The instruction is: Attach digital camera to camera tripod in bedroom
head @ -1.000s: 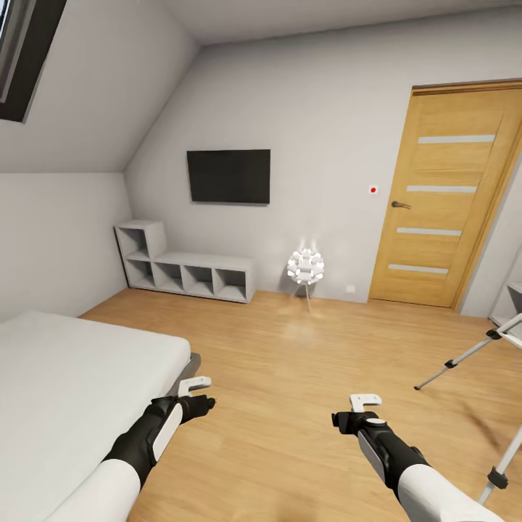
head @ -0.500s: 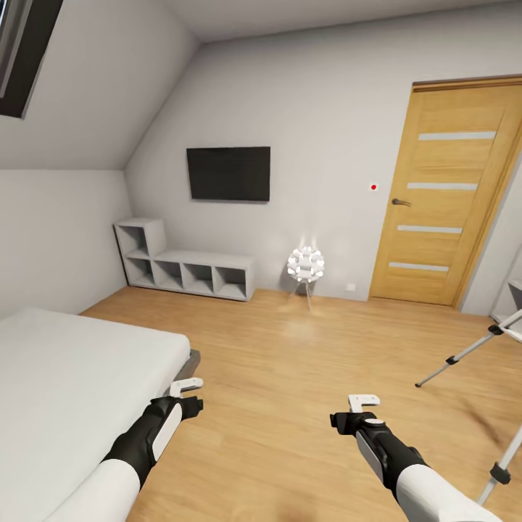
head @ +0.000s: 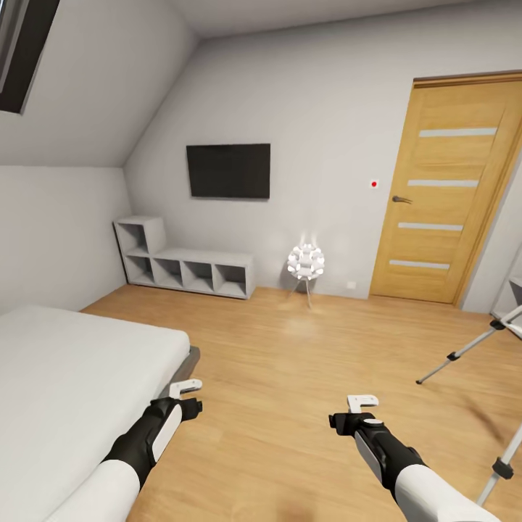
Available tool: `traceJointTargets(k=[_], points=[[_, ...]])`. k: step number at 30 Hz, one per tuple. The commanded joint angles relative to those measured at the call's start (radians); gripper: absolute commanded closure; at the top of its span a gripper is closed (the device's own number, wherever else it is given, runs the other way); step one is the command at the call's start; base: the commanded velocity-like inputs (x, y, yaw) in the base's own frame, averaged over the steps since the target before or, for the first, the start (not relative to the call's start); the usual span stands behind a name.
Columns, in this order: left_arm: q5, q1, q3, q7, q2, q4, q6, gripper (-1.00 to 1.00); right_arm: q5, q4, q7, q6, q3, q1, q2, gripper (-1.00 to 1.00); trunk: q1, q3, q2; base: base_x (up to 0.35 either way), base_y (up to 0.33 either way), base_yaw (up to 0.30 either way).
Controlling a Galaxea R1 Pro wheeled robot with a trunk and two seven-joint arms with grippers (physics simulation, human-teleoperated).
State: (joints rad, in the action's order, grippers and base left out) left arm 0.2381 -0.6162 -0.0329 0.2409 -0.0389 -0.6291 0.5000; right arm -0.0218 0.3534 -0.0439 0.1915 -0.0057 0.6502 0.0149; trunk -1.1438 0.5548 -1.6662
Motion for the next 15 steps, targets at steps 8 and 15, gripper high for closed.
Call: traceJointTargets(k=[8,15], points=[[0.01,0.0,-0.003,0.008,0.002,0.0,0.003,-1.0,-0.001,0.002,-0.003,-0.002,-0.002,0.0,0.0,-1.0,-0.031,0.026,-0.057,0.0,0.0,0.0],[0.01,0.0,-0.002,0.006,0.003,-0.003,0.003,-1.0,-0.002,0.003,-0.002,-0.004,-0.002,0.0,0.0,-1.0,-0.058,0.048,-0.106,0.0,0.0,0.0]])
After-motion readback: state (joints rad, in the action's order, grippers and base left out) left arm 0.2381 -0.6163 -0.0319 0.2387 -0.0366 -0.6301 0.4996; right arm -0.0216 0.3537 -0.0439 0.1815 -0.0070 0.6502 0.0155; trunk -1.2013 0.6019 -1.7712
